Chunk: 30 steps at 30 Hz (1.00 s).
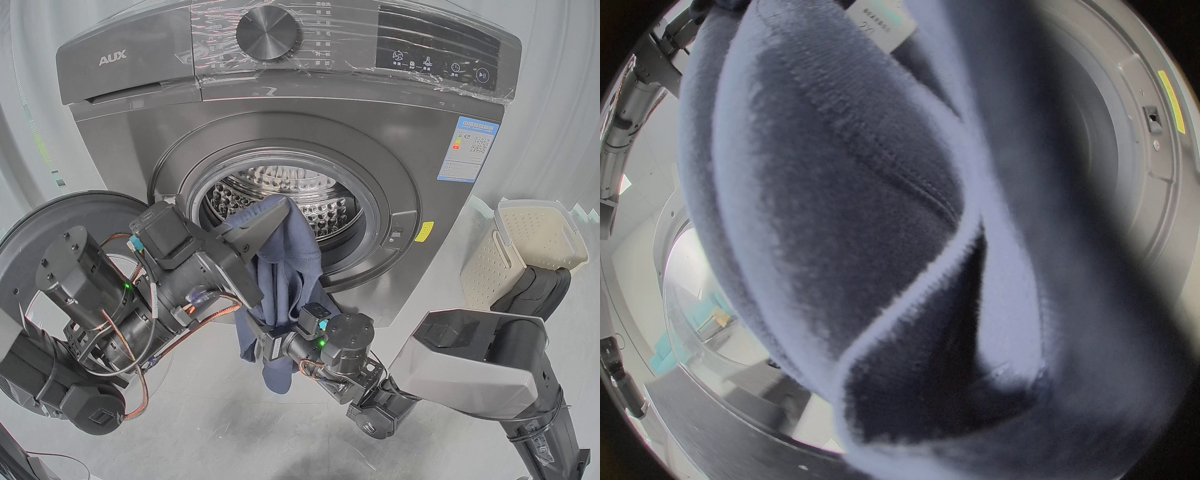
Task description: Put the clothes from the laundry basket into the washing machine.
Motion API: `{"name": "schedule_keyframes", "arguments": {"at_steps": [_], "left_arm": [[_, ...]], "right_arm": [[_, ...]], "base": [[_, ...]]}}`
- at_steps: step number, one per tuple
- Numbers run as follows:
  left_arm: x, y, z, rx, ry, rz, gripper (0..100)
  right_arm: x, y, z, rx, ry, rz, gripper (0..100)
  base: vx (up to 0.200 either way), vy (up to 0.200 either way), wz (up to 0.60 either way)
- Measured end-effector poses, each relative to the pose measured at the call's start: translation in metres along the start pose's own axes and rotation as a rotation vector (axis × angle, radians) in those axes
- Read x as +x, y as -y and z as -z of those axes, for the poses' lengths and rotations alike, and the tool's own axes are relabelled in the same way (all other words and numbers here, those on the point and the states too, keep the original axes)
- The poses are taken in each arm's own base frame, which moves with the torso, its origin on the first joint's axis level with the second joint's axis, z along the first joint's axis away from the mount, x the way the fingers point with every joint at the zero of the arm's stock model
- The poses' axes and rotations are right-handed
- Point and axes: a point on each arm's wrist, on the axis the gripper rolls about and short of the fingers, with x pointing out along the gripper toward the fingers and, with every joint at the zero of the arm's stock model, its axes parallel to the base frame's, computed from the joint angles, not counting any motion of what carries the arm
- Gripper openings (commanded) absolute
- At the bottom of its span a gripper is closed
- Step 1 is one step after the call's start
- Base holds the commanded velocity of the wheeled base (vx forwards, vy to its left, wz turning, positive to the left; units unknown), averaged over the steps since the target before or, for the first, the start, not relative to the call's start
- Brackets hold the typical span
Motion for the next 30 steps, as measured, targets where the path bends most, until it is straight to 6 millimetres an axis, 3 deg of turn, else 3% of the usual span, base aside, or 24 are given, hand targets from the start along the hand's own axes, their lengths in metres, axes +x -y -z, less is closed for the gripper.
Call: {"name": "schedule_keyframes", "arguments": {"at_steps": [9, 18, 24, 30], "left_arm": [[-0.001, -0.005, -0.003, 0.007, 0.01, -0.018, 0], [-0.014, -0.029, -0.001, 0.038, -0.024, -0.088, 0], [-0.035, -0.041, 0.02, 0.064, -0.148, -0.101, 0], [-0.053, -0.046, 0.058, 0.087, -0.321, -0.113, 0]], "right_arm": [[-0.011, 0.017, -0.013, 0.001, -0.015, 0.045, 0], [-0.048, 0.05, -0.069, -0.009, 0.008, 0.14, 0], [-0.067, 0.066, -0.107, -0.015, 0.071, 0.185, 0], [-0.076, 0.066, -0.134, -0.016, 0.132, 0.187, 0]], "base": [[0.0, 0.0, 0.0], [0.0, 0.0, 0.0], [0.0, 0.0, 0.0], [0.0, 0.0, 0.0]]}}
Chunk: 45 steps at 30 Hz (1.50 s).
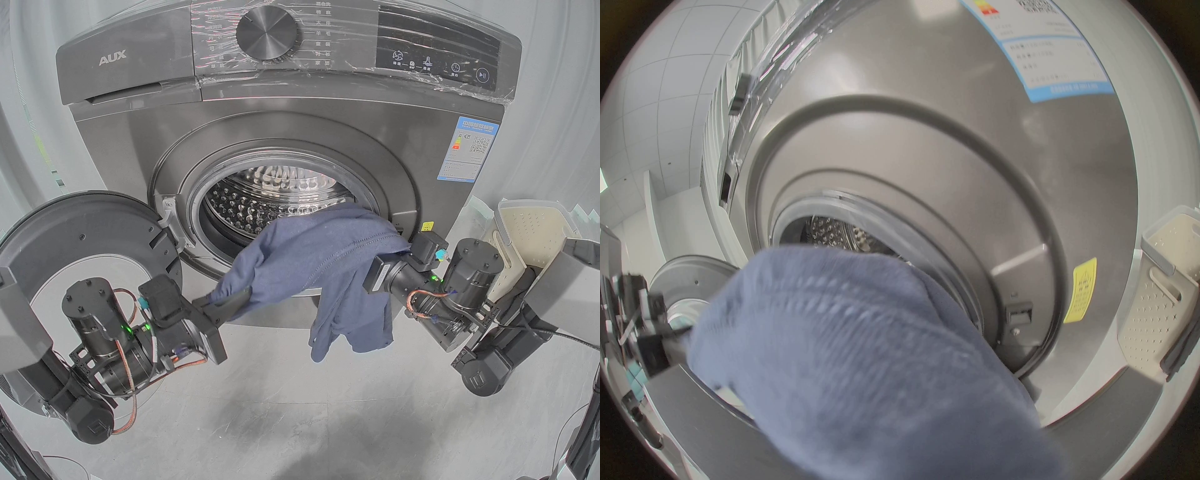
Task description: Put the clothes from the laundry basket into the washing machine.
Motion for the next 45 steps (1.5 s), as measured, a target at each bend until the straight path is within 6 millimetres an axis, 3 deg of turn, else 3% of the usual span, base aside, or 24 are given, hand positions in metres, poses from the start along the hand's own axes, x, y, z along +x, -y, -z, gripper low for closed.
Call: {"name": "schedule_keyframes", "arguments": {"at_steps": [11, 12, 20, 29, 39, 45], "left_arm": [[0.008, -0.003, 0.055, -0.029, -0.201, 0.002, 0], [0.008, -0.003, 0.058, -0.032, -0.212, 0.002, 100], [0.002, 0.002, 0.074, -0.054, -0.288, 0.022, 100], [-0.006, 0.032, 0.07, -0.05, -0.304, 0.12, 100], [0.039, 0.029, 0.038, -0.041, -0.093, 0.114, 100], [0.062, 0.024, 0.046, -0.041, -0.07, 0.116, 100]], "right_arm": [[-0.009, -0.011, -0.021, 0.006, 0.045, -0.036, 0], [-0.009, -0.012, -0.021, 0.006, 0.045, -0.038, 0], [-0.01, -0.016, -0.023, 0.008, 0.05, -0.05, 0], [-0.01, -0.02, -0.017, 0.009, 0.036, -0.063, 0], [-0.013, -0.038, -0.003, 0.017, -0.007, -0.111, 0], [-0.012, -0.047, 0.003, 0.023, -0.018, -0.133, 0]], "base": [[0.0, 0.0, 0.0], [0.0, 0.0, 0.0], [0.0, 0.0, 0.0], [0.0, 0.0, 0.0], [0.0, 0.0, 0.0], [0.0, 0.0, 0.0]]}}
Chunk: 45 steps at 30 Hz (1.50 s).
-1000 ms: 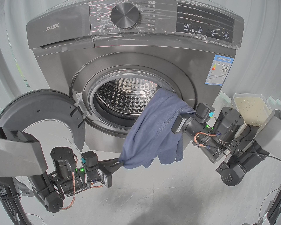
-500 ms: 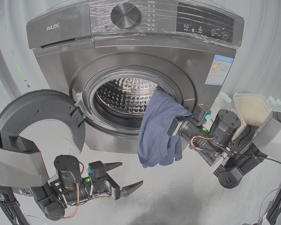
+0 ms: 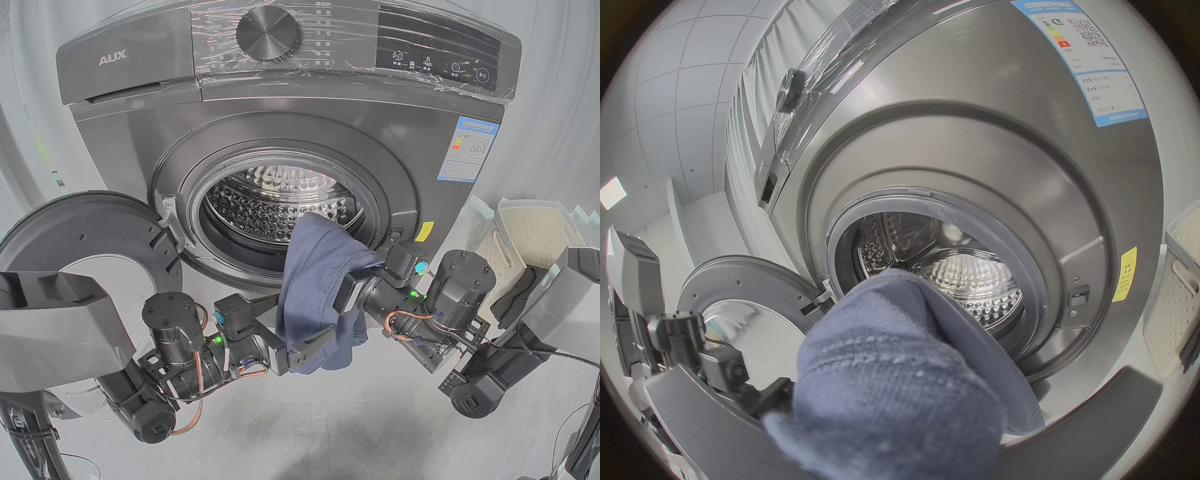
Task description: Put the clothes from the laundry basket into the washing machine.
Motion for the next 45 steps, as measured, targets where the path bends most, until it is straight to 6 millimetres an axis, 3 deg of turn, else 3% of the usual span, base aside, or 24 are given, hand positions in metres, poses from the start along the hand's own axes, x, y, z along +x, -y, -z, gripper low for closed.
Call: {"name": "schedule_keyframes", "arguments": {"at_steps": [19, 20, 26, 33, 39, 45], "left_arm": [[0.054, -0.037, 0.028, 0.016, 0.045, -0.084, 100], [0.056, -0.038, 0.028, 0.018, 0.05, -0.094, 0], [0.063, -0.045, 0.031, 0.018, 0.066, -0.125, 0], [0.063, -0.055, 0.026, 0.018, 0.092, -0.171, 0], [0.058, -0.057, 0.011, 0.016, 0.128, -0.201, 0], [0.049, -0.051, -0.003, 0.012, 0.148, -0.207, 0]], "right_arm": [[-0.007, -0.022, 0.006, 0.025, -0.022, -0.049, 0], [-0.007, -0.023, 0.007, 0.026, -0.026, -0.051, 0], [-0.011, -0.022, 0.005, 0.028, -0.029, -0.048, 0], [-0.02, -0.008, 0.006, 0.025, -0.056, -0.009, 0], [-0.032, 0.011, 0.014, 0.012, -0.114, 0.05, 0], [-0.032, 0.016, 0.033, 0.002, -0.171, 0.066, 0]], "base": [[0.0, 0.0, 0.0], [0.0, 0.0, 0.0], [0.0, 0.0, 0.0], [0.0, 0.0, 0.0], [0.0, 0.0, 0.0], [0.0, 0.0, 0.0]]}}
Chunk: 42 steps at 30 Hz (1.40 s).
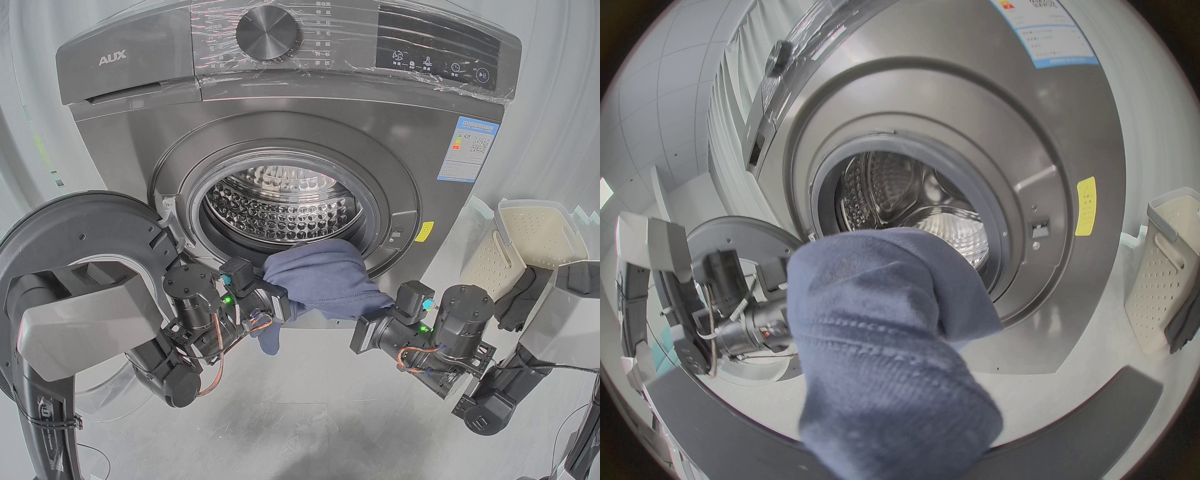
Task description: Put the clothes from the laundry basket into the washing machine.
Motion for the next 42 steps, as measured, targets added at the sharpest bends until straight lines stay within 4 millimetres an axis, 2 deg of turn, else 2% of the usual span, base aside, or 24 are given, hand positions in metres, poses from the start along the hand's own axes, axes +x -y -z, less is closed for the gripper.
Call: {"name": "schedule_keyframes", "arguments": {"at_steps": [3, 4, 9, 12, 15, 19, 22, 25, 28, 34, 42], "left_arm": [[-0.005, 0.003, -0.006, -0.001, 0.003, 0.006, 0], [-0.006, 0.005, -0.007, -0.002, 0.004, 0.008, 0], [-0.017, 0.013, -0.018, -0.026, 0.006, 0.024, 0], [-0.024, 0.016, -0.024, -0.032, 0.007, 0.031, 0], [-0.033, 0.018, -0.028, -0.034, -0.001, 0.036, 0], [-0.052, 0.021, -0.03, -0.036, -0.038, 0.043, 0], [-0.07, 0.023, -0.031, -0.04, -0.078, 0.046, 0], [-0.086, 0.024, -0.035, -0.042, -0.097, 0.045, 0], [-0.098, 0.024, -0.04, -0.04, -0.1, 0.036, 0], [-0.11, 0.014, -0.046, 0.01, -0.097, -0.008, 0], [-0.121, 0.007, -0.044, 0.045, -0.124, -0.039, 0]], "right_arm": [[0.004, -0.003, 0.007, -0.002, -0.013, -0.01, 0], [0.005, -0.005, 0.009, -0.003, -0.016, -0.013, 100], [0.007, -0.016, 0.018, -0.005, -0.032, -0.046, 100], [0.0, -0.018, 0.024, -0.016, -0.067, -0.058, 100], [-0.016, -0.017, 0.032, -0.035, -0.13, -0.07, 100], [-0.048, -0.014, 0.045, -0.069, -0.247, -0.103, 100], [-0.066, -0.013, 0.046, -0.083, -0.285, -0.142, 100], [-0.075, -0.012, 0.041, -0.087, -0.282, -0.154, 100], [-0.078, -0.004, 0.034, -0.083, -0.263, -0.113, 100], [-0.076, 0.019, 0.023, -0.063, -0.208, 0.0, 100], [-0.076, 0.026, 0.027, -0.053, -0.223, 0.03, 100]], "base": [[0.0, 0.0, 0.0], [0.0, 0.0, 0.0], [0.0, 0.0, 0.0], [0.0, 0.0, 0.0], [0.0, 0.0, 0.0], [0.0, 0.0, 0.0], [0.0, 0.0, 0.0], [0.0, 0.0, 0.0], [0.0, 0.0, 0.0], [0.0, 0.0, 0.0], [0.0, 0.0, 0.0]]}}
